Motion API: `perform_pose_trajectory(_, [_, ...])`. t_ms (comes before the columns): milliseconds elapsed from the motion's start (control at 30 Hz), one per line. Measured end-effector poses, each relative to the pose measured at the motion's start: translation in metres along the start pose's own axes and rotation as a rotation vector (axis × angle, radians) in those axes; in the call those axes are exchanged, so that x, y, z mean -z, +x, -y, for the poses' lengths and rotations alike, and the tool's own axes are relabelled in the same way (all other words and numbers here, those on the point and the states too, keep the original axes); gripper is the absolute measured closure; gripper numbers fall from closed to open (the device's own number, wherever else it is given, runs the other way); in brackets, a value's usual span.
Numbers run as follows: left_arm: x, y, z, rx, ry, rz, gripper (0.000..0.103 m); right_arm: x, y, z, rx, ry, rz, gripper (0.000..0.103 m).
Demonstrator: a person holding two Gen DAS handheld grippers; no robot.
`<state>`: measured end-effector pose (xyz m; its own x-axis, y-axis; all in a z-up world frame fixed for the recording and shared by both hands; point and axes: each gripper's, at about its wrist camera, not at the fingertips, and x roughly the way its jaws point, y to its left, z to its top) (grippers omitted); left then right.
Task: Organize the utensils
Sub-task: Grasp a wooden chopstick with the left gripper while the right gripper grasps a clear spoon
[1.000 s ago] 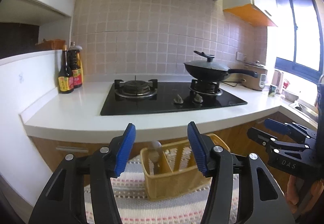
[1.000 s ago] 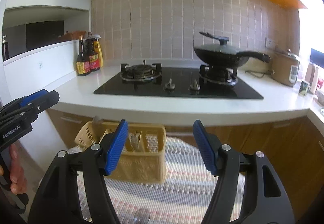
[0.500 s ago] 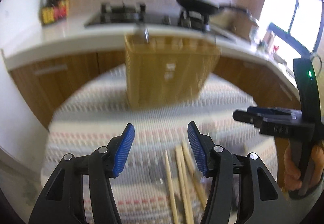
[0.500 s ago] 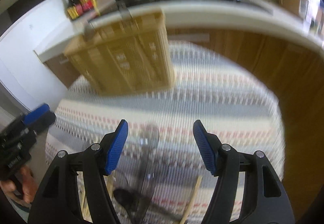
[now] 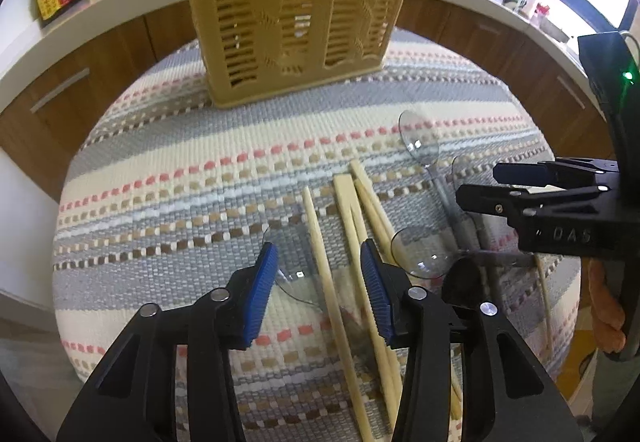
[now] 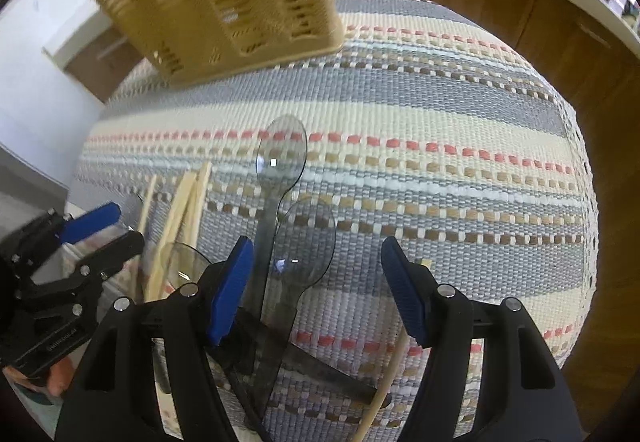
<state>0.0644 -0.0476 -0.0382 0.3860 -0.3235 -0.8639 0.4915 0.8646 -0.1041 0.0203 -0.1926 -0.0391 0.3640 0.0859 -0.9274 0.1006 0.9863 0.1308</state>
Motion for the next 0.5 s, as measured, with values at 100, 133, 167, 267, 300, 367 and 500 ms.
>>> perform_pose_trajectory(100, [-0.002,0.004,0.002,0.002,-0.002,-0.024,0.069,0.003,0.005,-0.006,0.004,-0.010,-0.010,0.046])
perform_pose_trajectory(133, [-0.002,0.006,0.004,0.000,0.002,-0.030,0.070,0.004,0.006,-0.008,0.020,-0.019,-0.003,0.047])
perform_pose_trajectory(167, [-0.003,0.007,0.005,-0.007,0.007,-0.035,0.071,0.005,0.007,-0.010,0.026,-0.023,0.000,0.047])
perform_pose_trajectory(267, [-0.007,0.014,0.009,-0.026,0.015,-0.060,0.071,0.005,0.009,-0.016,0.036,-0.031,0.007,0.048])
perform_pose_trajectory(300, [-0.007,0.017,0.011,-0.030,0.016,-0.068,0.073,0.006,0.009,-0.018,0.033,-0.036,0.008,0.051])
perform_pose_trajectory(367, [-0.011,0.022,0.015,-0.042,0.019,-0.073,0.075,0.004,0.009,-0.026,0.029,-0.046,0.010,0.056])
perform_pose_trajectory(500, [-0.014,0.027,0.017,-0.054,0.018,-0.093,0.088,0.000,0.011,-0.033,0.048,-0.083,0.016,0.066])
